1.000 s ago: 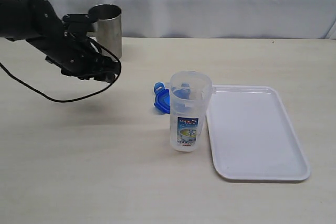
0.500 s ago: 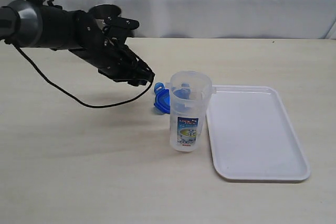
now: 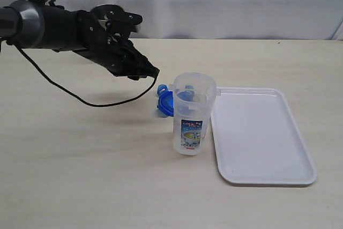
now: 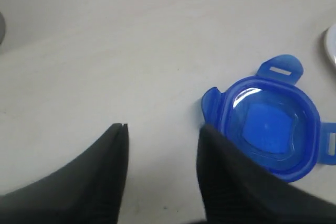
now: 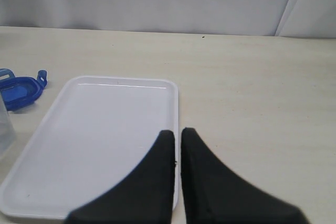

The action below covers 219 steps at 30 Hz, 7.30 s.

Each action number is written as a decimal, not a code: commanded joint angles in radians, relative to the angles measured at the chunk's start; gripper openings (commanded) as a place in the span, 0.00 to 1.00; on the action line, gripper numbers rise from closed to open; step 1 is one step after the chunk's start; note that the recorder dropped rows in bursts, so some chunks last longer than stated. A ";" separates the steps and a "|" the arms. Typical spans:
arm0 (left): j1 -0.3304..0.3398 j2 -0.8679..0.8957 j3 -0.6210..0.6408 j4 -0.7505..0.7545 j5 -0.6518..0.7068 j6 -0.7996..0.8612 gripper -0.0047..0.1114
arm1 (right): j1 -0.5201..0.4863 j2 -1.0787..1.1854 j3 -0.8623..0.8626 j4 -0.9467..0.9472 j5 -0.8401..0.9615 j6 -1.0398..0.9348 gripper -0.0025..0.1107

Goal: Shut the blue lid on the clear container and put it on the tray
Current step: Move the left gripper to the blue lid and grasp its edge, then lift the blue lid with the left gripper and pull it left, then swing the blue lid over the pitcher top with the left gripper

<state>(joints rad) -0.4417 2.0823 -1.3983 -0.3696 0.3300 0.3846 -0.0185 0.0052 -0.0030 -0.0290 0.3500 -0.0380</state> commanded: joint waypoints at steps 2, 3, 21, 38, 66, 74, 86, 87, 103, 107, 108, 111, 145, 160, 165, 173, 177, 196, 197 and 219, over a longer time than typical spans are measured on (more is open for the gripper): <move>-0.003 0.007 -0.024 -0.010 0.048 0.031 0.51 | -0.003 -0.005 0.003 -0.001 -0.005 0.001 0.06; -0.003 0.013 -0.038 -0.010 0.076 0.031 0.55 | -0.003 -0.005 0.003 -0.001 -0.005 0.001 0.06; -0.003 0.182 -0.160 -0.411 0.130 0.539 0.55 | -0.003 -0.005 0.003 -0.001 -0.005 0.001 0.06; -0.003 0.253 -0.160 -0.732 0.050 0.867 0.42 | -0.003 -0.005 0.003 -0.001 -0.005 0.001 0.06; -0.003 0.263 -0.160 -0.717 0.061 0.869 0.26 | -0.003 -0.005 0.003 -0.001 -0.005 0.001 0.06; -0.001 0.262 -0.160 -0.696 0.088 0.855 0.04 | -0.003 -0.005 0.003 -0.001 -0.005 0.001 0.06; 0.005 0.184 -0.160 -0.103 0.082 0.294 0.04 | -0.003 -0.005 0.003 -0.001 -0.005 0.001 0.06; 0.005 0.177 -0.160 -0.055 0.084 0.241 0.04 | -0.003 -0.005 0.003 -0.001 -0.005 0.001 0.06; 0.192 -0.161 0.461 0.410 -0.310 -0.409 0.04 | -0.003 -0.005 0.003 -0.001 -0.005 0.001 0.06; 0.197 -0.166 0.501 0.410 -0.298 -0.409 0.04 | -0.003 -0.005 0.003 -0.001 -0.005 0.001 0.06; 0.197 -0.166 0.501 0.410 -0.289 -0.411 0.04 | -0.003 -0.005 0.003 -0.001 -0.005 0.001 0.06; 0.197 -0.166 0.501 0.408 -0.255 -0.417 0.04 | -0.003 -0.005 0.003 -0.001 -0.005 0.001 0.06; 0.023 -0.429 0.383 0.387 -0.253 -0.117 0.04 | -0.003 -0.005 0.003 -0.001 -0.005 0.001 0.06; -0.224 -0.429 0.265 0.806 -0.438 0.010 0.04 | -0.003 -0.005 0.003 -0.001 -0.005 0.001 0.06; -0.282 -0.429 0.265 0.932 -0.455 0.015 0.04 | -0.003 -0.005 0.003 -0.001 -0.005 0.001 0.06; -0.292 -0.429 0.265 0.961 -0.382 0.015 0.04 | -0.003 -0.005 0.003 -0.001 -0.005 0.001 0.06; -0.292 -0.429 0.265 0.961 -0.330 0.017 0.04 | -0.003 -0.005 0.003 -0.001 -0.005 0.001 0.06; -0.347 -0.476 0.267 0.954 -0.302 0.031 0.04 | -0.003 -0.005 0.003 -0.001 -0.005 0.001 0.06; -0.358 -0.476 0.267 0.956 -0.295 0.031 0.04 | -0.003 -0.005 0.003 -0.001 -0.005 0.001 0.06; -0.420 -0.476 0.267 0.958 -0.197 0.031 0.04 | -0.003 -0.005 0.003 -0.001 -0.005 0.001 0.06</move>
<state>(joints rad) -0.8557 1.6120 -1.1294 0.5929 0.1412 0.4160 -0.0185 0.0052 -0.0030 -0.0290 0.3500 -0.0380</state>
